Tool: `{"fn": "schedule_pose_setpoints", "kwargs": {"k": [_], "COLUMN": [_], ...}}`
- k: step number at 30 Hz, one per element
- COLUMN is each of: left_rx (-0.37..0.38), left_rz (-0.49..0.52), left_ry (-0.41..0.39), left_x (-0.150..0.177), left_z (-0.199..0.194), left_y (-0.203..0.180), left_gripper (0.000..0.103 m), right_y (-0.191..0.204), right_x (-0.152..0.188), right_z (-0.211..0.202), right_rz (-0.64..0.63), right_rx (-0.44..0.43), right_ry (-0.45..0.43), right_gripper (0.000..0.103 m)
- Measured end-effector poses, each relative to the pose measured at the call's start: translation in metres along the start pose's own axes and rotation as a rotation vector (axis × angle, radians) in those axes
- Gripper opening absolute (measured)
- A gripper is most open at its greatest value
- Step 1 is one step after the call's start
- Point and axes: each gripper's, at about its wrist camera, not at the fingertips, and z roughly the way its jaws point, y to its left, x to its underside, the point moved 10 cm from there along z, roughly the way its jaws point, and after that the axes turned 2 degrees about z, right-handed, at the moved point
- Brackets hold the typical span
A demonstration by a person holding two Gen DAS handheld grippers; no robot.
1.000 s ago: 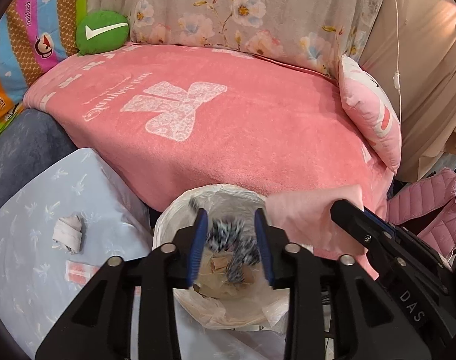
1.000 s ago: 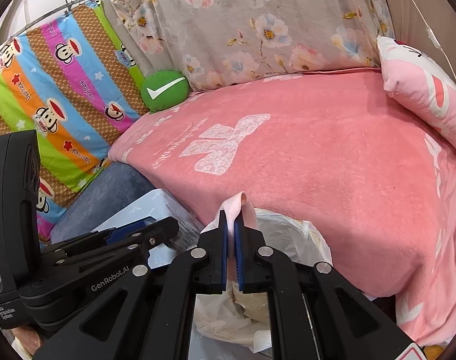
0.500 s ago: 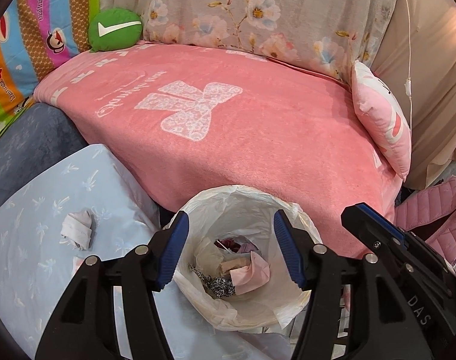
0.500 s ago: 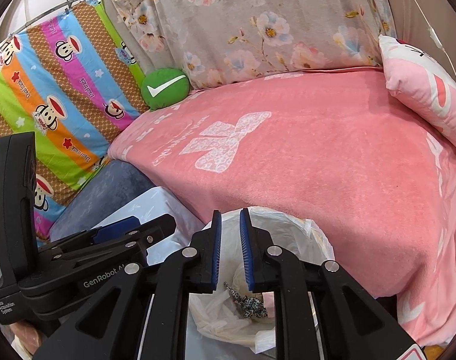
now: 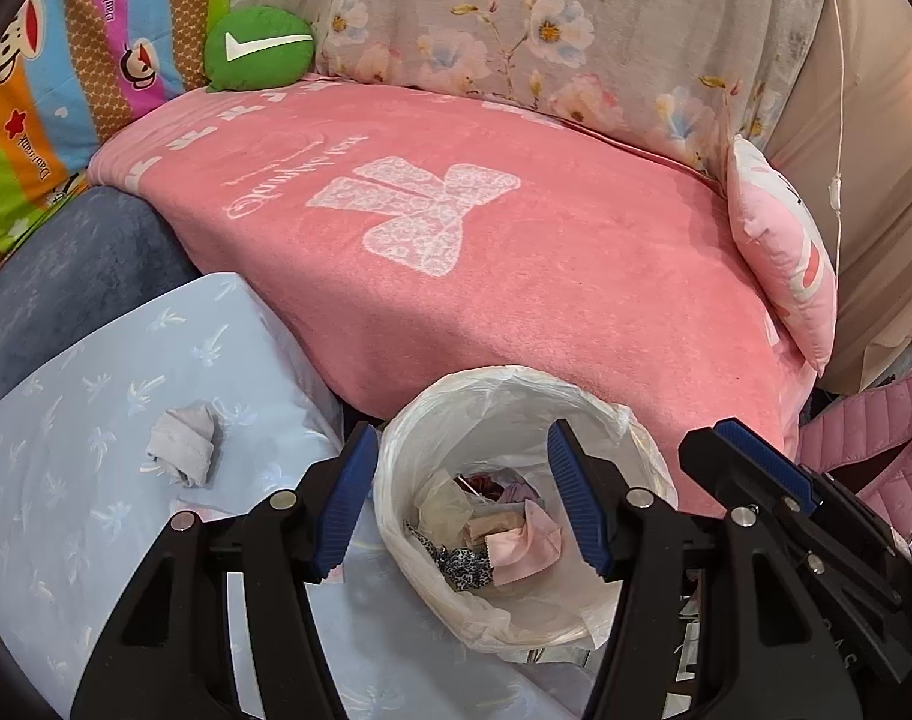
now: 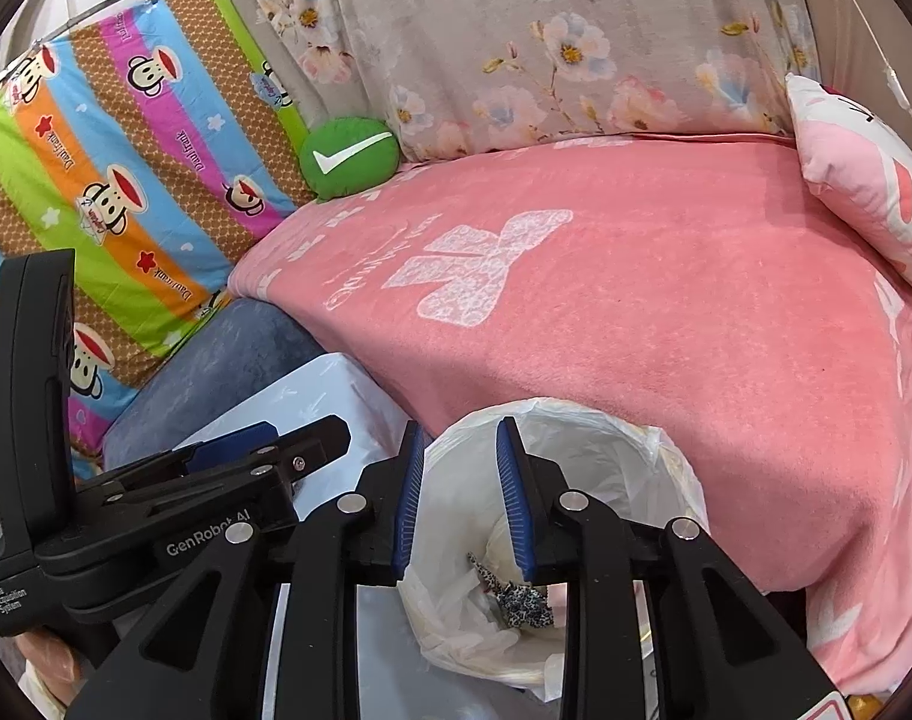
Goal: Collect trash
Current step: 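Move both open grippers back to the white sock and striped bag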
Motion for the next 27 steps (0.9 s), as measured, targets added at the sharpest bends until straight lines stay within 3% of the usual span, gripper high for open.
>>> {"fn": "schedule_pose_setpoints", "kwargs": {"k": [12, 27], "left_rx": [-0.045, -0.211], "left_rz": [-0.082, -0.191], "left_ry": [0.019, 0.039], "left_x": [0.019, 0.056], "left_z": [0.001, 0.001], "left_y": [0.051, 0.155], "left_gripper": [0.059, 0.078], "right_y": [0.038, 0.095], "right_x": [0.027, 0.089], "right_z": [0.023, 0.083], "right_rz": [-0.049, -0.110], "right_rx": [-0.035, -0.089], "right_ry": [0.067, 0.214], "right_gripper": [0.029, 0.038]}}
